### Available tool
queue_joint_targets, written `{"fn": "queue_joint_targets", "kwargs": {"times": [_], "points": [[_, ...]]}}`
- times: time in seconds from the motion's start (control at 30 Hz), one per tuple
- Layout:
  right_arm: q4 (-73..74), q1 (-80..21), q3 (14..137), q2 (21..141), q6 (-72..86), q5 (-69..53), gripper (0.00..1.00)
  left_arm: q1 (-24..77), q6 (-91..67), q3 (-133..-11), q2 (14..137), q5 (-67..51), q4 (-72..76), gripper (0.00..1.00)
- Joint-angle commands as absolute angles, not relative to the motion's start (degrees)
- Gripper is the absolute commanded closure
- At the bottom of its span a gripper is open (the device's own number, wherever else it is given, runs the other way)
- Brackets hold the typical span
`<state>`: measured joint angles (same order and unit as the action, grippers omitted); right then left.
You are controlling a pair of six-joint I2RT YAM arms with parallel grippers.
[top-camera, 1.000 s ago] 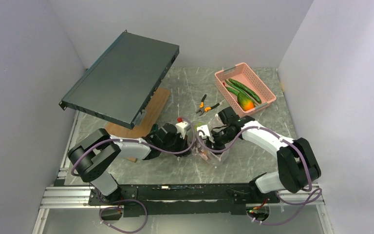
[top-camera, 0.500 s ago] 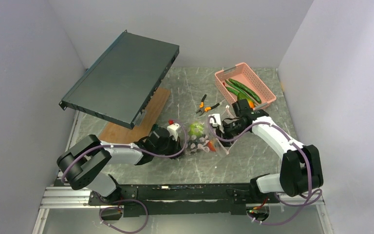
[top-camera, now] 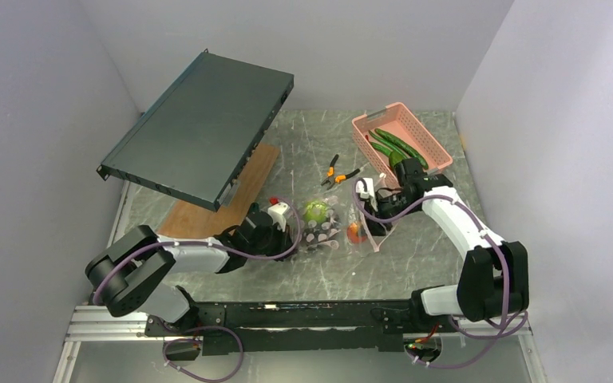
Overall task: Open the zip-top bag and remove the fake food
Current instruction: Pick up the fake fruit from the zipper food storage bag.
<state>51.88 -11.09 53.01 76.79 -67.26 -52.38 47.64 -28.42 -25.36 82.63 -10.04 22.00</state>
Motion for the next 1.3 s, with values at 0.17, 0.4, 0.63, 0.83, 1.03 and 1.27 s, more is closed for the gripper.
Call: {"fn": "queue_joint_targets", "kwargs": {"times": [0.17,0.4,0.63,0.83,1.03,1.27], "points": [[57.54,-6.62,57.10,74.75,-71.72,-58.67,0.99,46.80,-29.40,-23.49,80.00,-8.26,22.85,1.00],[60.85,-2.42,58.49,73.47,-73.56,-62.21,0.99,46.65,-29.79,-22.88,79.44,-7.94,22.85,1.00],[65.78,2.23,60.11,74.00,-77.44,-64.05,0.99,46.62,-30.31,-22.06,77.78,-6.50,22.16,1.00],[66.51,5.65,60.99,73.53,-77.06,-65.53,0.99,46.57,-30.64,-21.30,76.76,-5.72,21.97,1.00],[64.03,8.47,60.73,72.22,-73.71,-65.32,0.99,46.49,-30.97,-20.98,75.93,-4.92,21.52,1.00],[66.26,11.57,61.75,72.36,-74.49,-66.36,0.99,46.36,-32.00,-20.09,74.40,-3.13,20.57,1.00]]}}
